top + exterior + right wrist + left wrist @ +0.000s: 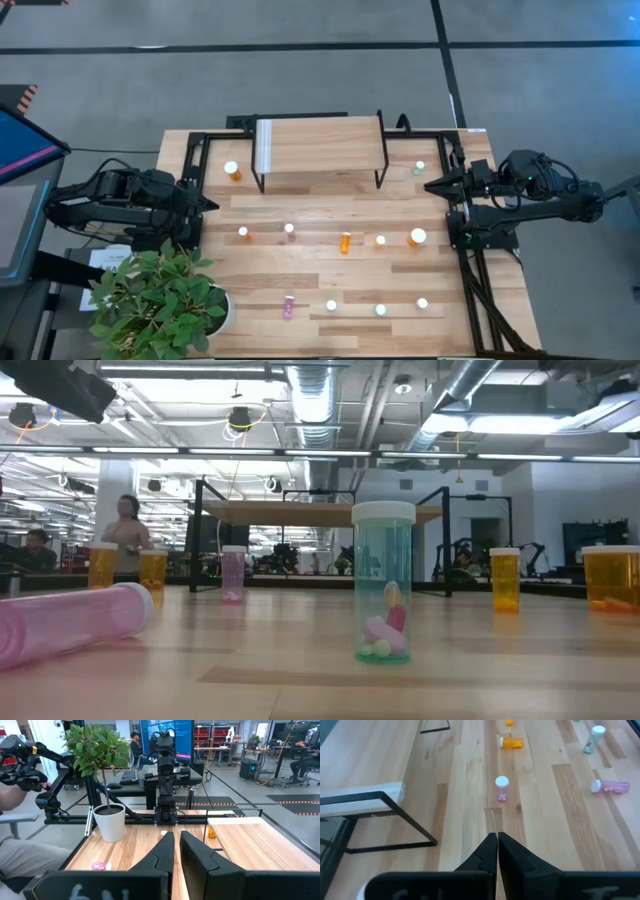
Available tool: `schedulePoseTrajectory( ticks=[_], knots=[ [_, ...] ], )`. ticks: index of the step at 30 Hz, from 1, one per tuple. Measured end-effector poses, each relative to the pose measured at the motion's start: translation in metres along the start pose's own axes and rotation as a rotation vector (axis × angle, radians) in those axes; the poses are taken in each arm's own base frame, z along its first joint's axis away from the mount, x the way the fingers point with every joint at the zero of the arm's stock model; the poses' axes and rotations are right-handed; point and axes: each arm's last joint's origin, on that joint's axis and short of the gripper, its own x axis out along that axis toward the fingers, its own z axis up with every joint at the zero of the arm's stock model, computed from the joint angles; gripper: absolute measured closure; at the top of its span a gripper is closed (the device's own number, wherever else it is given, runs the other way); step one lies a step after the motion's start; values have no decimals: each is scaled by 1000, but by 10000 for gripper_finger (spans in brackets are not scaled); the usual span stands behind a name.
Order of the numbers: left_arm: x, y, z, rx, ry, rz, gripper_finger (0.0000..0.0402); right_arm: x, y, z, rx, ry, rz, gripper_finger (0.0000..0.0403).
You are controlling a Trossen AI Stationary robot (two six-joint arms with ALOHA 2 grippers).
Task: Pick and place medicine bottles onto shelf by color
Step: Put the top small green pill bottle on the shelf
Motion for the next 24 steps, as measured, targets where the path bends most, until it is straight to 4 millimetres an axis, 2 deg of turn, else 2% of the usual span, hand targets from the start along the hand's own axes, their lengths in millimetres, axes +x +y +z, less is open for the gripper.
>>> schedulePoseTrajectory(
  ticks=[10,14,19,24],
  knots=[
    [0,0,0,-119,0,1,401,0,0,0,0,0,0,347],
    [0,0,1,-250,-7,2,401,0,0,0,0,1,0,347],
    [0,1,6,-335,-66,-3,401,0,0,0,0,0,0,347],
    [-2,1,19,-337,-194,-40,401,0,0,0,0,0,0,347]
  ],
)
